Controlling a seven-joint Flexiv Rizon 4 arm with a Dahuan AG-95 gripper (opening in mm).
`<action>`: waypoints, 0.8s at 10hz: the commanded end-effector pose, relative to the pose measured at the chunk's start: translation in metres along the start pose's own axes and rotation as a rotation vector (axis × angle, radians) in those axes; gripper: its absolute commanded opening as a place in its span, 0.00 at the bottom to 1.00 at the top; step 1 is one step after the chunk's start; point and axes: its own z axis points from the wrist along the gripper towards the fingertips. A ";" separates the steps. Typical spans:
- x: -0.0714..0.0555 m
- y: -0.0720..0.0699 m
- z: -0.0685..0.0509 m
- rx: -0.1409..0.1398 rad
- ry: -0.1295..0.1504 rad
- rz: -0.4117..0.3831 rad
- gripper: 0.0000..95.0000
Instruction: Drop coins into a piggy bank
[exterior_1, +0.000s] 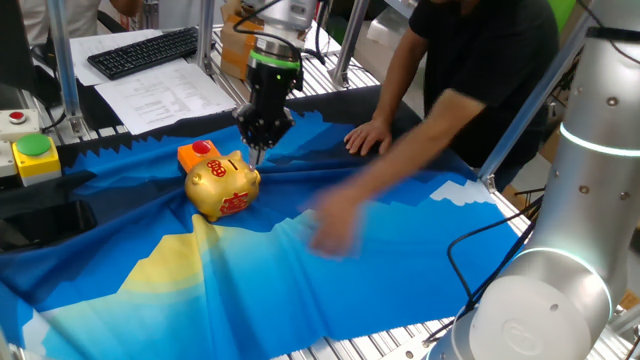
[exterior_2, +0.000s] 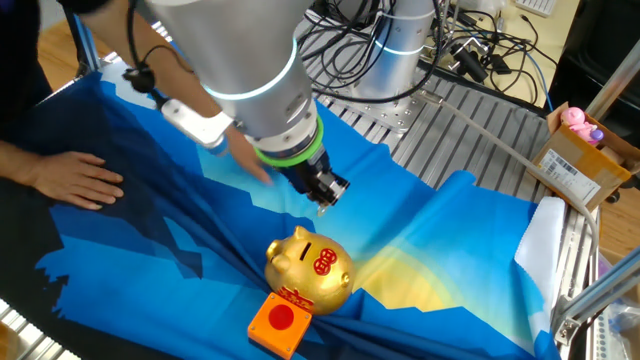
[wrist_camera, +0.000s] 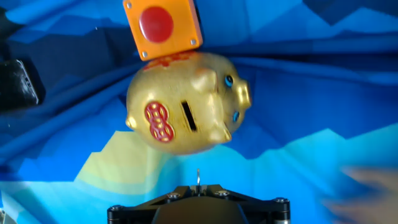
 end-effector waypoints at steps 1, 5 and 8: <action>-0.010 0.001 -0.002 0.002 -0.019 -0.009 0.00; -0.035 0.002 -0.003 0.006 -0.051 -0.036 0.00; -0.044 0.002 0.006 0.005 -0.058 -0.046 0.00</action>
